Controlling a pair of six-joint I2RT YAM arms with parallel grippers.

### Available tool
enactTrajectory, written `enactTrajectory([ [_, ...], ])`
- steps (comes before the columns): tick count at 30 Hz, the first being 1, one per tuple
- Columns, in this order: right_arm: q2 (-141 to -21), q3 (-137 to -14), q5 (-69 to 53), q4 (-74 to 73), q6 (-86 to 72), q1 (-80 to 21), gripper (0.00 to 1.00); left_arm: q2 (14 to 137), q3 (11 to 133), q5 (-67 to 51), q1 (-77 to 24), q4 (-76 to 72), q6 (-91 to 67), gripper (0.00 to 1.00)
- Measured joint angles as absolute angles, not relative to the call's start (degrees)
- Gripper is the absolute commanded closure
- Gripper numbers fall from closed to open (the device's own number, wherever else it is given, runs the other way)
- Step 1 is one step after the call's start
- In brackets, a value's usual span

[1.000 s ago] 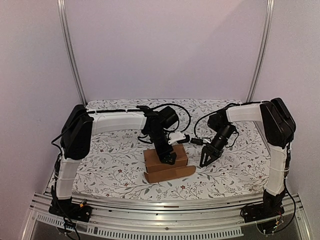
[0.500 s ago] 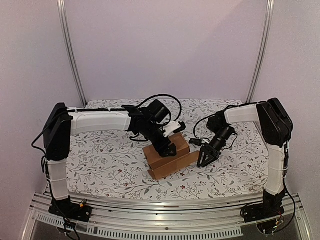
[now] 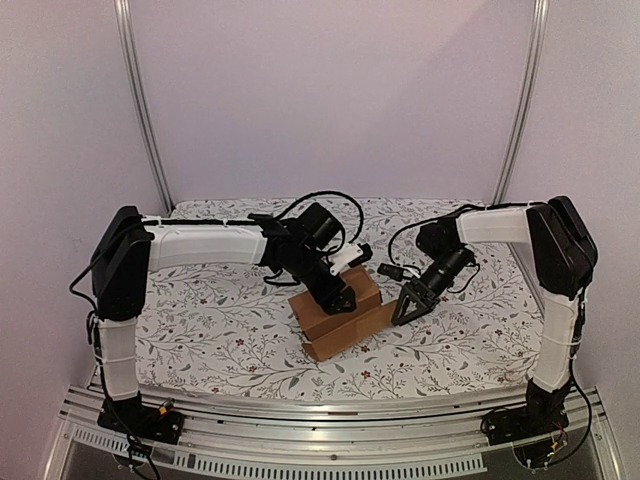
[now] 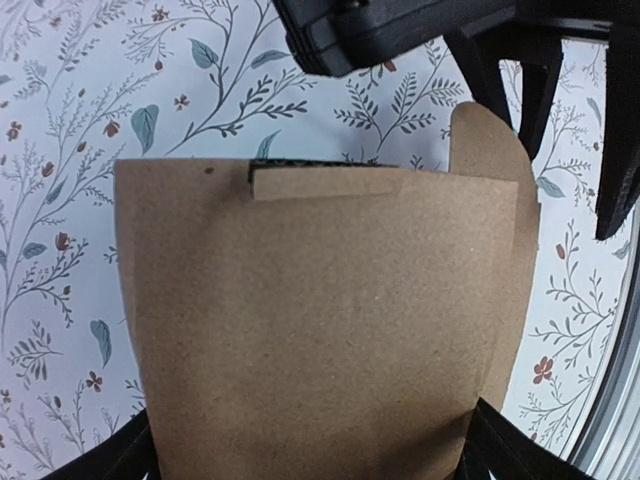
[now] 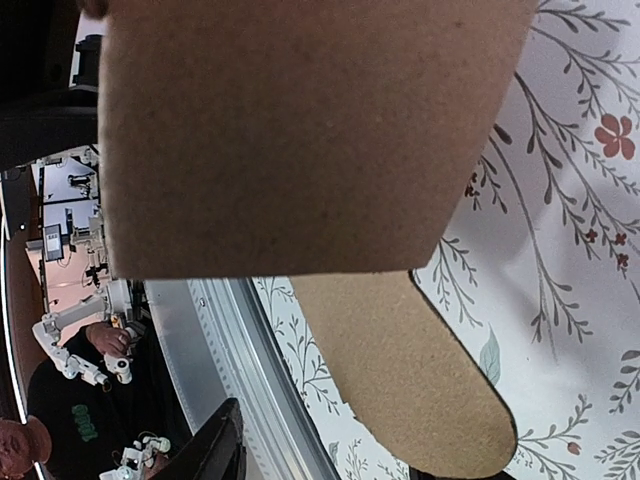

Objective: Fold the paper box

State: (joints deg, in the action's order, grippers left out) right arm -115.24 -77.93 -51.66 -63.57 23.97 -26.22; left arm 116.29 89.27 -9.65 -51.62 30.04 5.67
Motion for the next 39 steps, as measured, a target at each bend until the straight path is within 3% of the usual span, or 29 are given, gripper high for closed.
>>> enactTrajectory([
  [3,-115.24,-77.93,-51.16,-61.89,22.24,-26.20,0.76,116.29,89.27,-9.61,-51.62,30.06,5.41,0.18],
  [7,-115.24,-77.91,-49.39,-59.77,20.29,-26.17,0.84,116.29,89.27,-9.45,-51.62,30.33,4.89,0.18],
  [9,-115.00,-77.38,-47.88,-57.82,18.94,-26.17,0.85,116.33,89.27,-9.28,-51.57,30.26,4.58,0.18],
  [13,-112.75,-75.40,-44.95,-54.24,16.86,-26.24,0.73,116.51,89.30,-9.30,-51.51,29.71,4.12,0.18],
  [16,-110.80,-75.22,-43.44,-52.12,15.27,-26.24,0.72,116.81,89.32,-9.58,-51.51,29.41,3.42,0.18],
  [24,-109.97,-75.07,-40.51,-48.31,12.25,-26.35,0.89,117.10,89.32,-9.41,-51.51,29.26,2.00,0.18],
  [39,-102.50,-72.01,-13.56,-42.85,11.97,-38.70,0.92,119.07,89.30,-8.29,-51.64,27.55,-3.90,0.20],
])
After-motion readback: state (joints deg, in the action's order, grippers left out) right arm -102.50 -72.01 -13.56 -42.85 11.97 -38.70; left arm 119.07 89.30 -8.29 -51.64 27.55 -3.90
